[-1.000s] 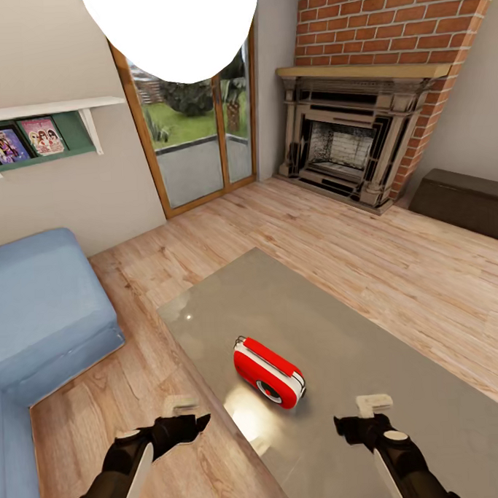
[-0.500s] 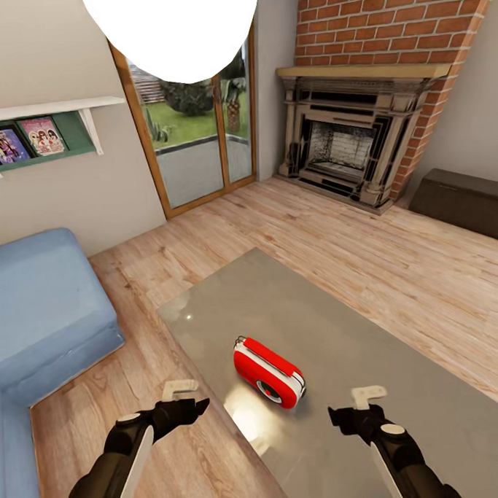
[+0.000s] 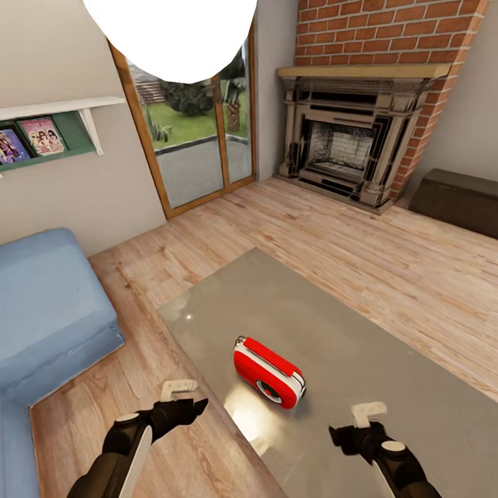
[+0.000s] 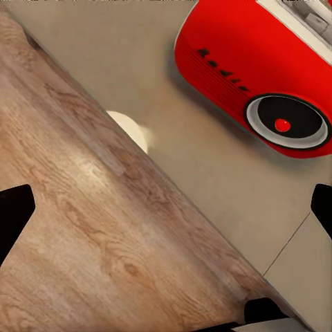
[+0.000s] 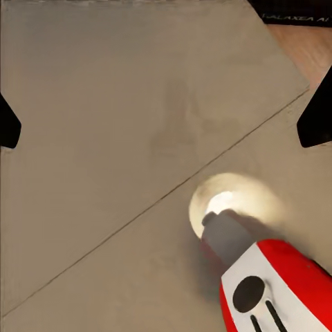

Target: Turn on the radio receiver that's on the table in the living room.

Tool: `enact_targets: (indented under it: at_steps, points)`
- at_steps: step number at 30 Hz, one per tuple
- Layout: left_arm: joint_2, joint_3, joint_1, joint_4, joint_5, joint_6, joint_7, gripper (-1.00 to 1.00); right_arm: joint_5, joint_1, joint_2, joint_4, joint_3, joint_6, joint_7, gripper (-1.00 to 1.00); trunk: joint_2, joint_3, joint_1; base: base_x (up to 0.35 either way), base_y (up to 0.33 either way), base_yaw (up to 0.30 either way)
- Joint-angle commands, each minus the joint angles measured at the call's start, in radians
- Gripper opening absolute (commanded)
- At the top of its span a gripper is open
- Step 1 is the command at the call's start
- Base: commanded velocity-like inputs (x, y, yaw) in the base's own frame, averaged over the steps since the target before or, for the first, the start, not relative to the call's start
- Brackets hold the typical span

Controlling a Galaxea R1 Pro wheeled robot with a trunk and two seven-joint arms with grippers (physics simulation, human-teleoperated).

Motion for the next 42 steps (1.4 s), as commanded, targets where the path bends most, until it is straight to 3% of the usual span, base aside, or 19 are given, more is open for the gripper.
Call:
enact_targets:
  at_steps: [1,12,28,29,39,42]
  points:
    - [0.0,0.0,0.0,-0.002,0.0,0.0,0.0,1.0,0.002,0.006,-0.001,0.006,0.002,0.001,0.0,1.0,0.0,0.0,0.0,0.0,0.0,0.0]
    - [0.002,0.0,0.0,-0.009,0.0,0.001,0.0,1.0,0.017,0.054,-0.021,0.067,0.017,0.013,0.001,1.0,0.0,0.0,0.0,0.0,0.0,0.0]
    - [0.002,0.0,0.0,-0.008,-0.002,0.001,0.0,1.0,0.02,0.054,-0.023,-0.024,0.019,0.103,0.0,1.0,0.0,-0.014,0.0,0.0,0.0,0.0]
    - [0.002,0.0,0.0,-0.008,-0.002,0.001,0.0,1.0,0.023,0.054,-0.024,-0.274,0.019,0.183,0.0,1.0,0.0,-0.016,0.0,0.0,0.0,0.0]
    - [0.001,0.0,0.0,-0.006,-0.003,0.0,0.0,1.0,0.085,0.054,-0.023,-0.324,0.019,0.184,0.0,1.0,0.0,-0.032,0.0,0.0,0.0,0.0]
    - [0.002,0.0,0.0,-0.006,-0.003,0.0,0.0,1.0,0.129,0.054,-0.022,-0.335,0.018,0.185,0.0,1.0,0.0,-0.036,0.0,0.0,0.0,0.0]
